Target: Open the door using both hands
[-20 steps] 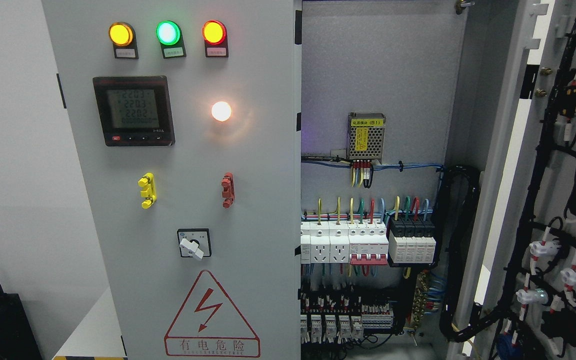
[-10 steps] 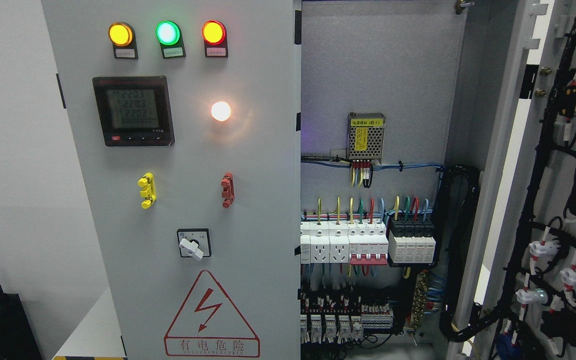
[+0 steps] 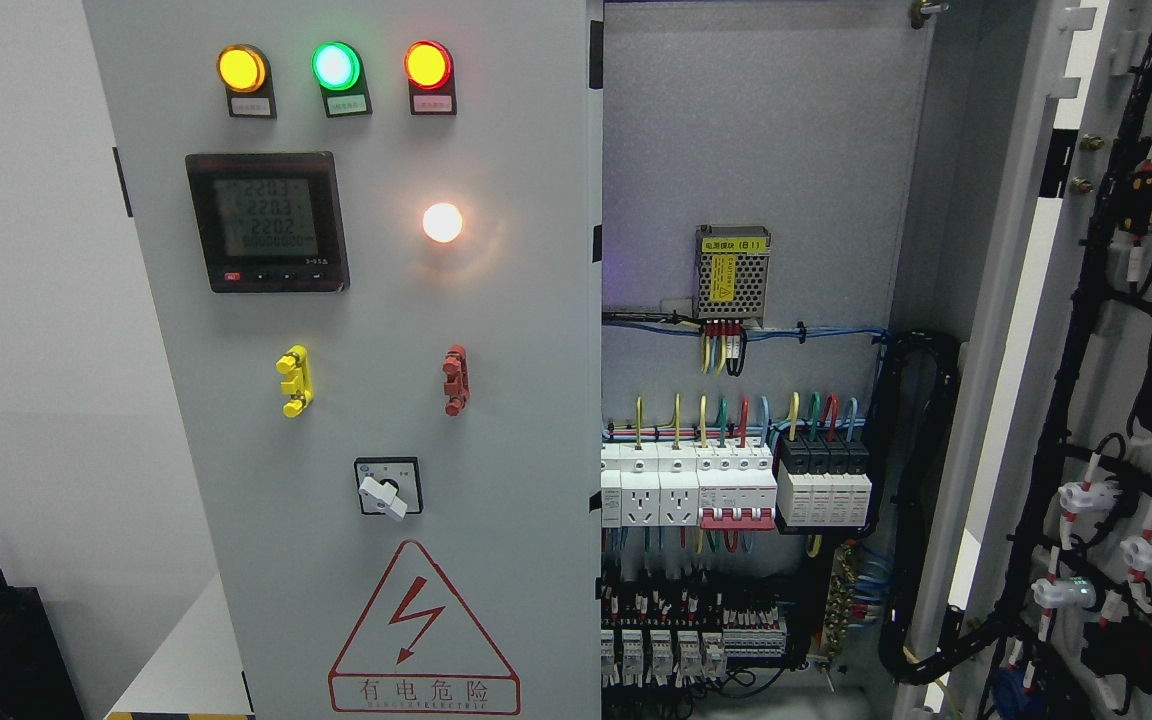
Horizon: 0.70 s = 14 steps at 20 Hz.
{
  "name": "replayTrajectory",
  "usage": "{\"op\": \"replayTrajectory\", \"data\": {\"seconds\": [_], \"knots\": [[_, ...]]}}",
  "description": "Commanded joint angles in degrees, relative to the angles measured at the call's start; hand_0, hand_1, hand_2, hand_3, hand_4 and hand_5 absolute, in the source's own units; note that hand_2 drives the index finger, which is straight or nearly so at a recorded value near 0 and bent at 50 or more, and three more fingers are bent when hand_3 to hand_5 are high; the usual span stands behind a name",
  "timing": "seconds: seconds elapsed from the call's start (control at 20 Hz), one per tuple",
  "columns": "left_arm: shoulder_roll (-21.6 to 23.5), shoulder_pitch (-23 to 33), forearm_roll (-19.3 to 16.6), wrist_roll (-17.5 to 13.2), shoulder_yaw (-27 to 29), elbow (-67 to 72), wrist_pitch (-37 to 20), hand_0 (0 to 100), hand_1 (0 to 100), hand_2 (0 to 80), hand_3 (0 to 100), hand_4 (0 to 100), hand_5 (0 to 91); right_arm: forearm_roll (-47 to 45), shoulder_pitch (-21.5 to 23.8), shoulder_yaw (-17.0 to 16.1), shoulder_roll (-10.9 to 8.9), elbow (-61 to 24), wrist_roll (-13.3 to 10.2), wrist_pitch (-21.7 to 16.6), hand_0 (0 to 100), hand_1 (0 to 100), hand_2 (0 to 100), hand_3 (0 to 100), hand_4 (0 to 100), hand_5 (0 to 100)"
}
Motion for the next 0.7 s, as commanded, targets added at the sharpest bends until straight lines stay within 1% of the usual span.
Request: {"op": "replayTrajectory", "data": {"seconds": [0.0,0.05,0.1,0.2,0.65], "knots": [[-3.99,-0.21,4.51,0.30,1.30,4.18,1.14,0,0,0.0,0,3,0.0,0.00,0.00,0.00,0.00,0.00,-0.01,-0.05,11,0,0,0,0,0],[-3.99,-0.21,6.72,0.30,-0.29,3.92,2.02,0,0,0.0,0,3,0.0,0.00,0.00,0.00,0.00,0.00,-0.01,-0.05,11,0,0,0,0,0],[-3.99,-0.21,8.13,0.30,-1.09,3.56,2.90,0,0,0.0,0,3,0.0,0.00,0.00,0.00,0.00,0.00,-0.01,-0.05,11,0,0,0,0,0],[-3.90,-0.30,8.41,0.21,-1.27,3.30,3.78,0,0,0.0,0,3,0.0,0.00,0.00,0.00,0.00,0.00,-0.01,-0.05,11,0,0,0,0,0],[-3.99,-0.21,8.32,0.12,-2.50,3.21,3.08,0,0,0.0,0,3,0.0,0.09,0.00,0.00,-0.09,0.00,-0.01,-0.05,11,0,0,0,0,0]]}}
